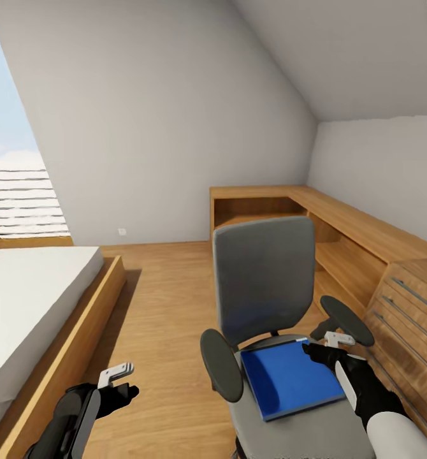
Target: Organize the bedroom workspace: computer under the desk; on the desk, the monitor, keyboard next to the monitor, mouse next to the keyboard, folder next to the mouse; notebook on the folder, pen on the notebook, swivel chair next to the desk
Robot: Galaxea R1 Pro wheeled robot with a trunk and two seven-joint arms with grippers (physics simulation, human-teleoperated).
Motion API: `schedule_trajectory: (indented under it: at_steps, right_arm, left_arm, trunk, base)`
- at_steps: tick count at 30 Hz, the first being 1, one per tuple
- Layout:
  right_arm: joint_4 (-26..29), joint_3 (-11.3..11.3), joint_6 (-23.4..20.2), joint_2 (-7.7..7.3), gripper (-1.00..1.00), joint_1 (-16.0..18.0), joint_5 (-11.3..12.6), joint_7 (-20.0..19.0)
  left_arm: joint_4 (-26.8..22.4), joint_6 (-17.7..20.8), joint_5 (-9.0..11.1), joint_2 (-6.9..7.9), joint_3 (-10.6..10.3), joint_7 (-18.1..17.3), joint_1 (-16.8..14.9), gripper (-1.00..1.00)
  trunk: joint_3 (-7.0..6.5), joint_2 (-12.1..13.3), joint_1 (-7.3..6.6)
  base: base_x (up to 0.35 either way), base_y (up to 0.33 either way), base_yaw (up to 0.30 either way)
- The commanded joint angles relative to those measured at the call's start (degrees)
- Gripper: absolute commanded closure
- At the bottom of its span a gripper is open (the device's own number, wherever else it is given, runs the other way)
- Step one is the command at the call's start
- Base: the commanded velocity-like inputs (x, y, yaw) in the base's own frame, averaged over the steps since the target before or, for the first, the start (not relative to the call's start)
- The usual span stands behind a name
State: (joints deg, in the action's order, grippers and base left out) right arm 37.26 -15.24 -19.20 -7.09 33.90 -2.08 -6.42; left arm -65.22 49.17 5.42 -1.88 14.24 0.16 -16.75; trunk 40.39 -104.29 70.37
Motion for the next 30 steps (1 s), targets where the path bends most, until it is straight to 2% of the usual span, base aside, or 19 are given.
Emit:
schedule_trajectory:
  at_steps: [1, 3, 7, 11, 16, 24, 30]
  right_arm:
    - [0.1, -0.3, -0.4, -0.01, -1.0, 0.0, -0.2, -0.4]
    - [0.1, -0.6, -0.5, -0.22, -1.0, 0.0, -0.2, -0.4]
    - [0.0, -2.7, -0.7, -1.32, -1.0, 0.0, -0.1, -0.7]
    - [-0.1, -4.0, -0.9, -1.81, -1.0, 0.0, 0.0, -3.2]
    - [0.0, -4.3, -1.0, -2.01, -1.0, 0.0, 0.0, -5.9]
    - [-0.1, -4.4, -1.0, -2.13, -1.0, 0.0, 0.0, -6.8]
    - [-0.1, -4.4, -1.0, -2.14, -1.0, 0.0, 0.0, -7.3]
  left_arm:
    - [-0.1, 0.3, 0.4, -0.06, 0.2, 0.0, 0.0, -1.0]
    - [-0.1, 0.3, 0.4, -0.06, 0.2, 0.0, 0.0, -1.0]
    - [-0.1, 0.3, 0.4, -0.04, 0.2, 0.0, 0.0, -1.0]
    - [-0.4, 0.3, 0.4, -0.04, 0.2, 0.0, 0.0, -1.0]
    - [-0.5, 0.4, 0.4, 0.03, 0.2, 0.0, 0.0, -1.0]
    - [-0.8, 0.4, 0.4, 0.59, 0.3, 0.0, 0.0, -1.0]
    - [-0.9, 0.4, 0.4, 0.64, 0.3, 0.0, 0.0, -1.0]
  trunk:
    - [0.24, -0.4, 0.22]
    - [0.6, -1.2, 0.66]
    - [1.32, -2.9, 1.54]
    - [2.04, -4.5, 2.42]
    - [2.93, -6.5, 3.51]
    - [3.11, -6.9, 3.73]
    - [4.19, -9.3, 5.05]
  base:
    - [0.0, 0.0, 0.0]
    - [0.0, 0.0, 0.0]
    - [0.0, 0.0, 0.0]
    - [0.0, 0.0, 0.0]
    - [0.0, 0.0, 0.0]
    - [0.0, 0.0, 0.0]
    - [0.0, 0.0, 0.0]
